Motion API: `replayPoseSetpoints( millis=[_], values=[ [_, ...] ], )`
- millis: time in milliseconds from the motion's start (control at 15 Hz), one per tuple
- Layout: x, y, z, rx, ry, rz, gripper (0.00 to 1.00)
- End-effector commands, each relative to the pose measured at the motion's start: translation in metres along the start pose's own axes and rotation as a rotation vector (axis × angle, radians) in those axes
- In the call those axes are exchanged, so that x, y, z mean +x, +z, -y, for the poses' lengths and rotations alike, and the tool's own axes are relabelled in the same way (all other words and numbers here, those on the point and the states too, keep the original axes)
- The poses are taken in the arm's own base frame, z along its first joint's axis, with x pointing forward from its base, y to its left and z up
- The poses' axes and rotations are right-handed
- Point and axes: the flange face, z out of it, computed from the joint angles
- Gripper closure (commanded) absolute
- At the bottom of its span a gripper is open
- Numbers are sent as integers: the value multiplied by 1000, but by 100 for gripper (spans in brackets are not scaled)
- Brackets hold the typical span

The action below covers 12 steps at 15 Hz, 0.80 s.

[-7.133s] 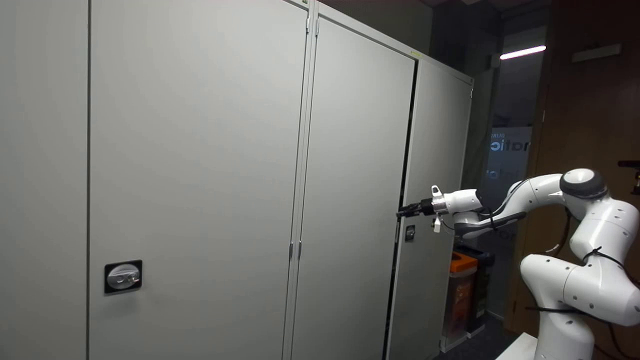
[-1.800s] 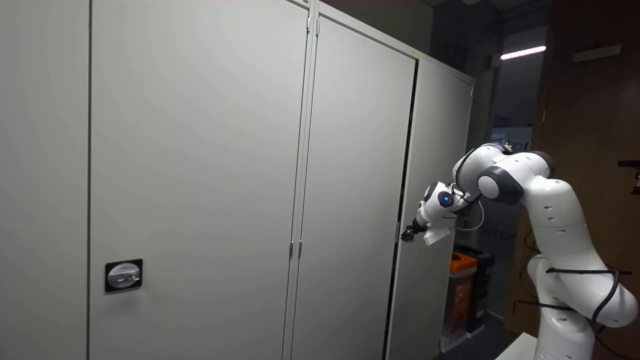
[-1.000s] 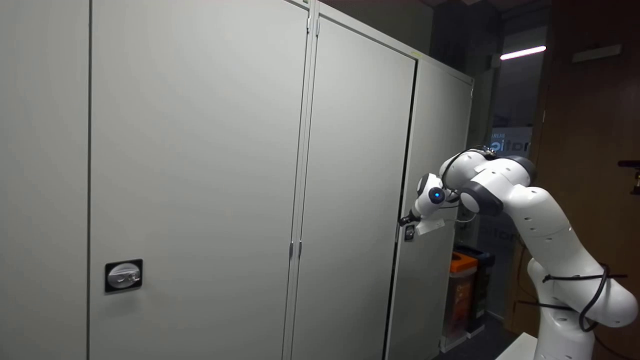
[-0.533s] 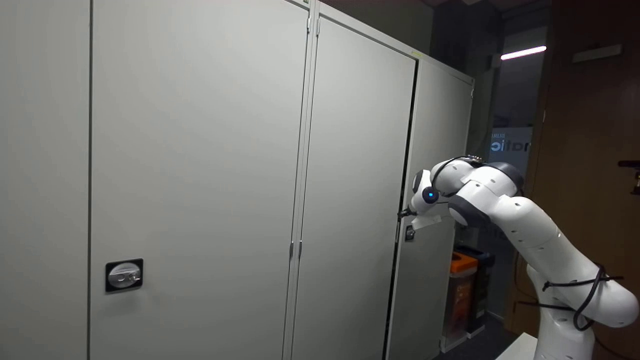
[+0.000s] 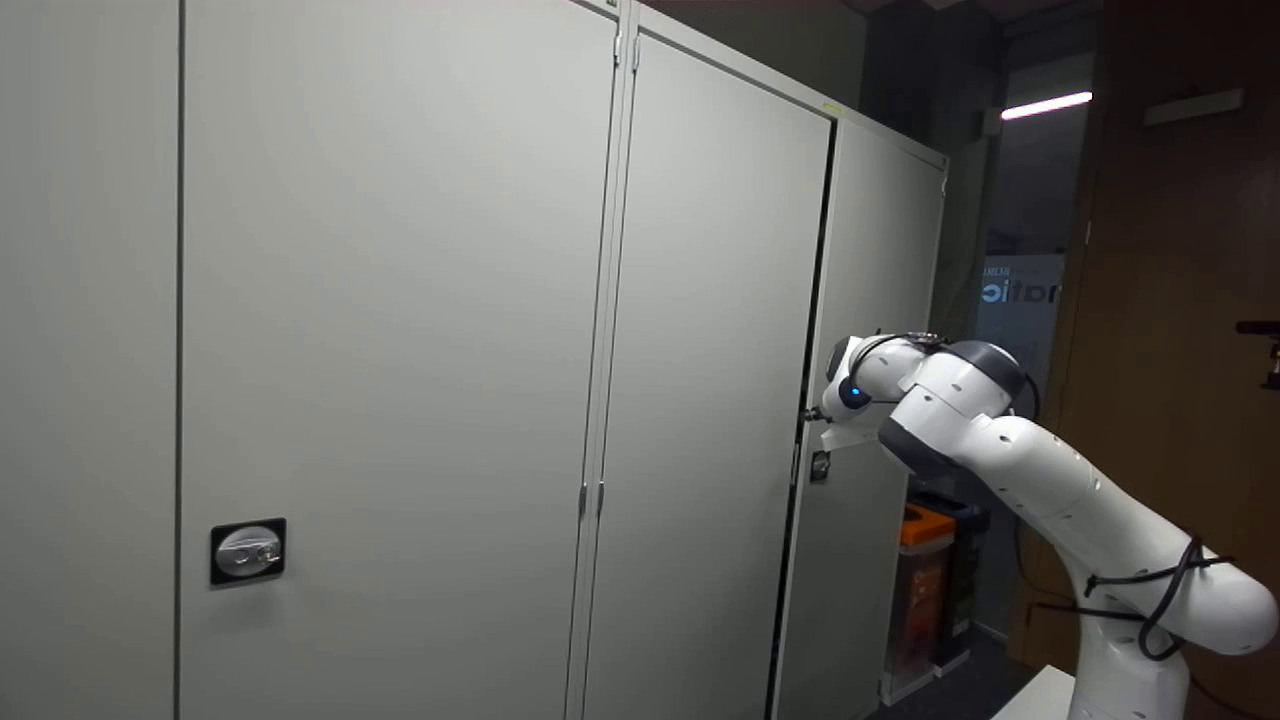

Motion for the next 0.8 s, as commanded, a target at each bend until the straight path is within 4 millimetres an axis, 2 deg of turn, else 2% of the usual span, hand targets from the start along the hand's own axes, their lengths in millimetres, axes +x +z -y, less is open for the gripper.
replayPoseSetpoints(
  millis=[0,400,733],
  values=[
    [6,1,-9,-37,45,-27,0],
    [22,5,-3,-42,168,-92,0],
    [26,12,-2,-41,220,-109,0]
  ],
)
